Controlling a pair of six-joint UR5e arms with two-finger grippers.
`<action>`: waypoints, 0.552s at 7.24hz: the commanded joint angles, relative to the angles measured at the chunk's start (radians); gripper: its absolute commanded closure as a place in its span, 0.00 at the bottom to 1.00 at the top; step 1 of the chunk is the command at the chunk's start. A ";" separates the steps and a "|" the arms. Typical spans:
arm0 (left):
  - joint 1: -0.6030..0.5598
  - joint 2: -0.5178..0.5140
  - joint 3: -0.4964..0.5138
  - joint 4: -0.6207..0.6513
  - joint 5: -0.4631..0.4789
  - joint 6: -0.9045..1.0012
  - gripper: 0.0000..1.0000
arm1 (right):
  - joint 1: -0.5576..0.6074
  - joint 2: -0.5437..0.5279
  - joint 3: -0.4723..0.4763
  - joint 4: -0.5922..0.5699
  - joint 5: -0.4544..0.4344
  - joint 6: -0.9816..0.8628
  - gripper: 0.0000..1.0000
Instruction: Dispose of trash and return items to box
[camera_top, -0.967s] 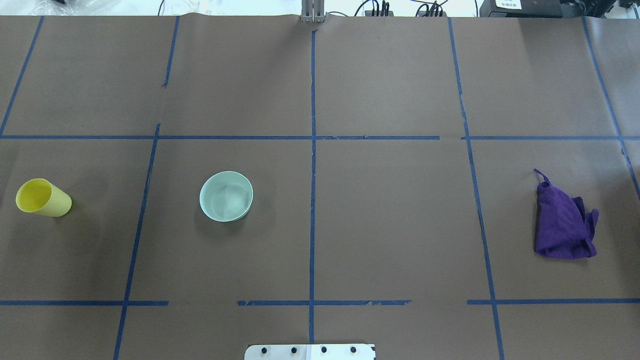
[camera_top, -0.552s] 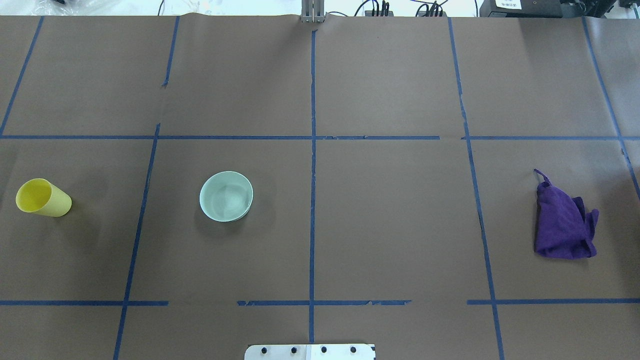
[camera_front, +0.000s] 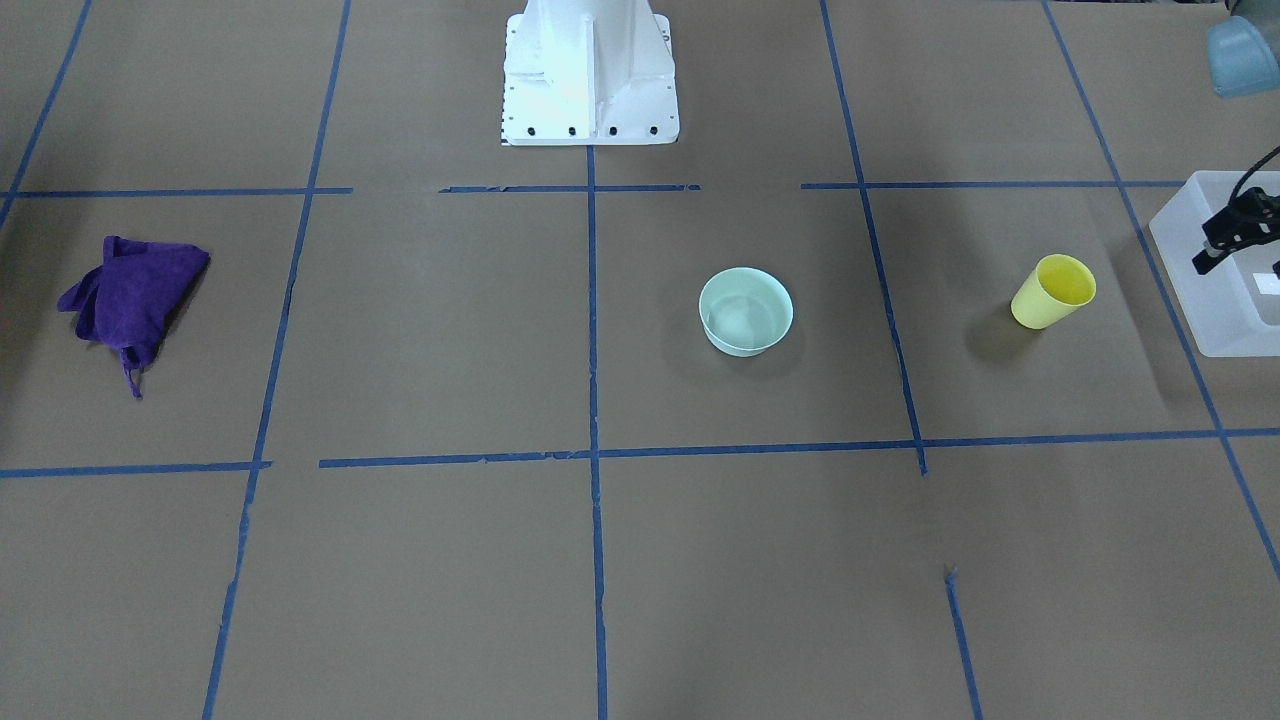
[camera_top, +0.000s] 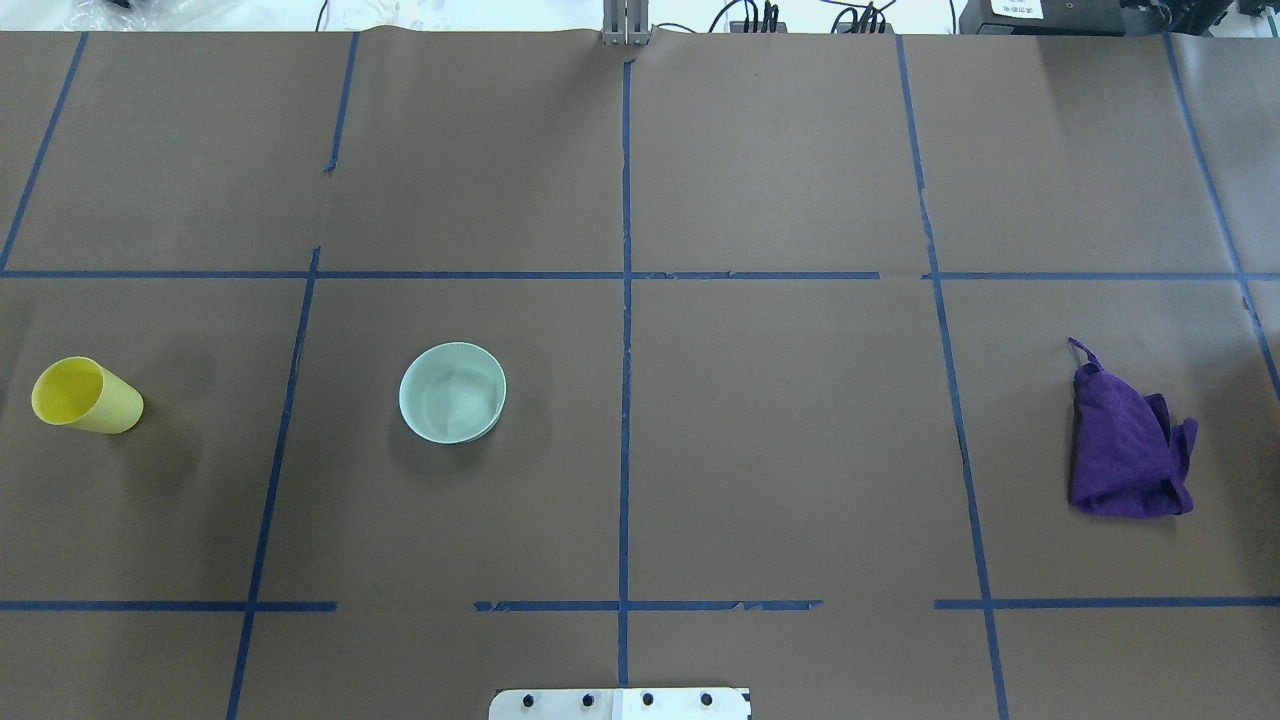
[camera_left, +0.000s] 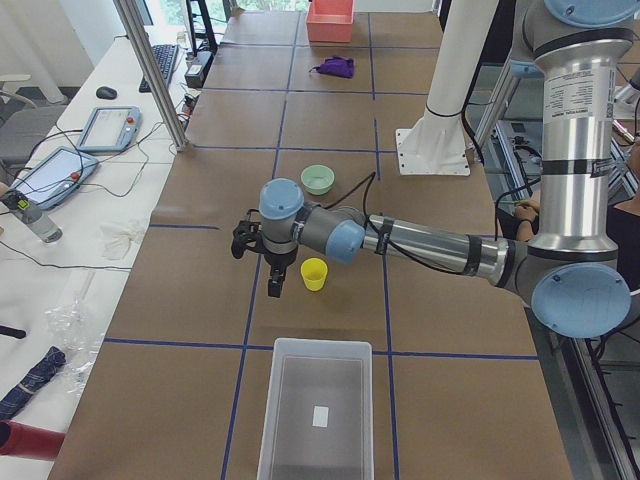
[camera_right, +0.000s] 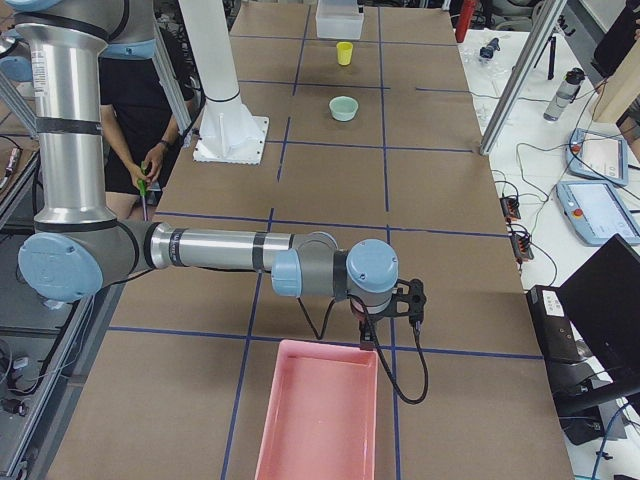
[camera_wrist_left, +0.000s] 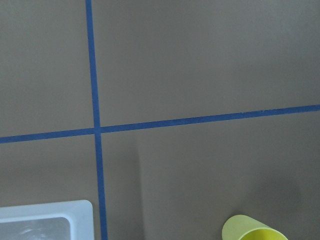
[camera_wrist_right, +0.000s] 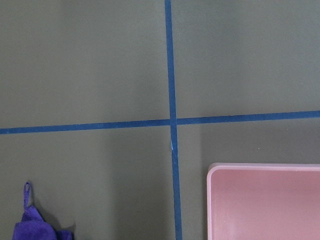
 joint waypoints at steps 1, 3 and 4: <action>0.185 0.113 0.025 -0.332 0.040 -0.332 0.00 | 0.002 0.003 0.001 0.002 0.001 0.000 0.00; 0.235 0.110 0.036 -0.334 0.071 -0.373 0.02 | 0.000 0.001 0.000 0.000 0.001 0.000 0.00; 0.243 0.097 0.054 -0.334 0.071 -0.373 0.03 | 0.002 0.001 0.001 0.000 0.002 0.000 0.00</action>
